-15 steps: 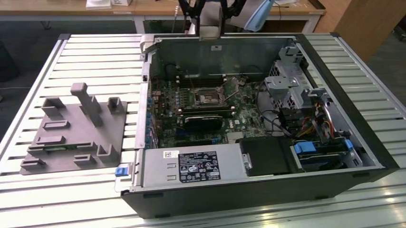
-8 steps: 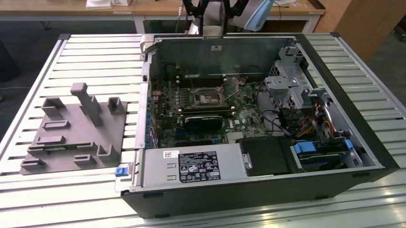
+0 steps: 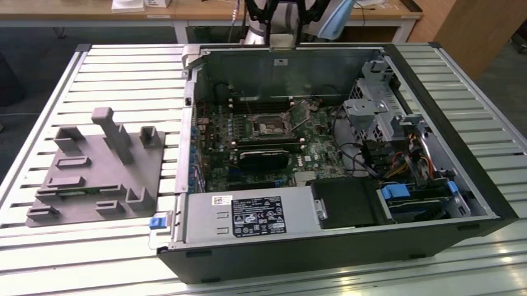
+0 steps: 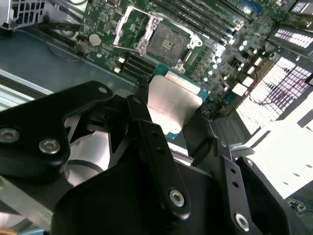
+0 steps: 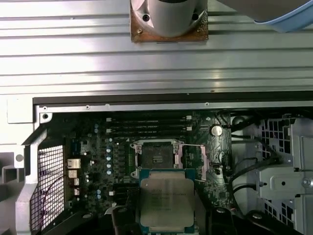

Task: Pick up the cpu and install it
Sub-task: 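Pick up the cpu and move it towards the insertion slot, then place the cpu into insertion slot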

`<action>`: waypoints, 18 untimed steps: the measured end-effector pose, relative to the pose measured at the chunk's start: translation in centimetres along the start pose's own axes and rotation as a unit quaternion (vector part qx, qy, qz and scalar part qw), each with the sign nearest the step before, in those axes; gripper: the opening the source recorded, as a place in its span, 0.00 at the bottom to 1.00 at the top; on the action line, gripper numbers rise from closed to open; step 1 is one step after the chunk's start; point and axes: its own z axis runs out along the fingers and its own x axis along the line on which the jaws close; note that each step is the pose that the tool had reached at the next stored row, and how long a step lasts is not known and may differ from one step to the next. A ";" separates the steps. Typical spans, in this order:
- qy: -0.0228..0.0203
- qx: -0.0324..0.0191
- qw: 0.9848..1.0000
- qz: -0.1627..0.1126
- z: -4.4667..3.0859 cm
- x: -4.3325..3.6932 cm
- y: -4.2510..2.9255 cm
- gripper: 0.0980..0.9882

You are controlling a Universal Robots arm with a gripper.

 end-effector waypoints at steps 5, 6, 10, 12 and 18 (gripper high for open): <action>0.000 0.001 1.000 0.005 0.01 -0.51 0.02 0.49; 0.000 0.002 1.000 0.005 0.01 -0.55 0.03 0.49; 0.000 0.002 1.000 0.007 0.02 -0.62 0.03 0.49; -0.001 0.003 1.000 0.013 0.03 -0.64 0.03 0.49; -0.003 0.003 0.998 0.059 0.15 -0.64 0.04 0.49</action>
